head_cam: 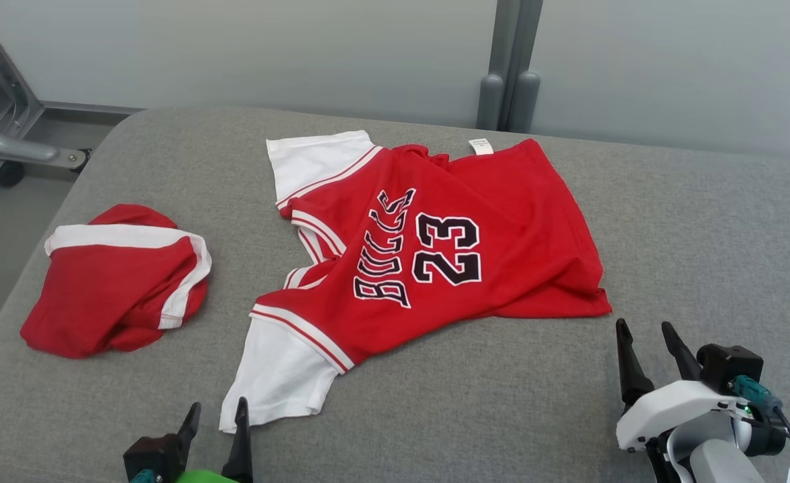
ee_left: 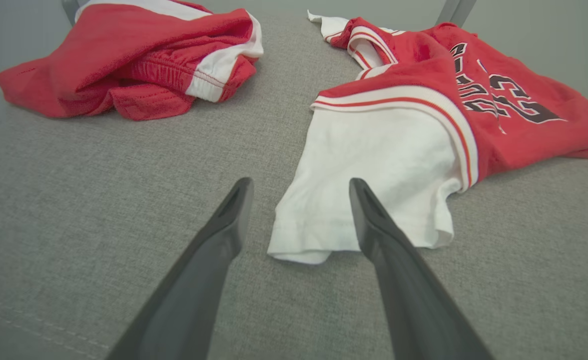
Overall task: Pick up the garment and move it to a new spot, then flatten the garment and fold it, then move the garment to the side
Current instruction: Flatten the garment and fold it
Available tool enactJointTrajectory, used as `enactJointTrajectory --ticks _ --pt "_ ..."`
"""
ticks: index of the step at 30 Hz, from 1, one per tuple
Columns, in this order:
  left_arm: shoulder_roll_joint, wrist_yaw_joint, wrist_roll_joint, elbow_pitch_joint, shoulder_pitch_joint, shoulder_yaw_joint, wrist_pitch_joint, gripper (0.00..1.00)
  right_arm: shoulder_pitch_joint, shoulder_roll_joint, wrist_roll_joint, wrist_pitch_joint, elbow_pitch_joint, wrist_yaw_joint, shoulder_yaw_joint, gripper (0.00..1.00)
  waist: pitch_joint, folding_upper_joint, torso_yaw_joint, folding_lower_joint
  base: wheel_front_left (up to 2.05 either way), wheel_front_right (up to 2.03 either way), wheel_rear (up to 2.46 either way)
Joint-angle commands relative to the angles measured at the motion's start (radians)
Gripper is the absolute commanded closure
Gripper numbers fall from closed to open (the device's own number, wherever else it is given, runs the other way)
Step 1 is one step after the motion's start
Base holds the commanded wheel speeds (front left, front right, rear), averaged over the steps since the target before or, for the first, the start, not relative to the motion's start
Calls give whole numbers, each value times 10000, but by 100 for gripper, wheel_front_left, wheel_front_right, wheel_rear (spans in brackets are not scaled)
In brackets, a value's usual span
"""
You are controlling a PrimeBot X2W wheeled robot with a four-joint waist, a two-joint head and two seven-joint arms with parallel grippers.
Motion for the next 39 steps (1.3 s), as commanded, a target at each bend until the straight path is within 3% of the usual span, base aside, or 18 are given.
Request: enactJointTrajectory --ticks 1,14,22,23,25,30,39 --pt "-40 -47 83 -60 -56 -73 3 0 -27 -29 -115 -33 69 -14 -74 0 112 0 71 0 0 0 0" --pt "-99 -183 -122 -565 -623 -1074 3 0 -882 -94 -1079 -35 824 -14 -1056 0 950 0 1213 0 0 0 0" --pt "-102 -182 -98 -712 -658 -1027 3 0 -1610 -66 -1685 -33 1989 -14 -1824 0 1429 0 1239 0 0 0 0" --pt "-103 -179 -72 -726 -699 -1035 3 0 -1652 -71 -1720 -32 2088 -14 -1787 18 1459 0 1201 0 0 0 0" --pt "-104 -172 -55 -766 -767 -1033 3 0 -1676 -46 -1683 -7 2348 -14 -1650 97 1488 0 1104 0 0 0 0" --pt "-103 -176 37 -809 -705 -936 3 0 -1583 -56 -1403 -9 2218 -17 -1354 100 1254 0 546 0 0 0 0" --pt "-100 -207 120 -824 -261 -727 3 0 -275 -92 -750 -19 1061 -16 -696 100 298 0 -1287 0 0 0 0"
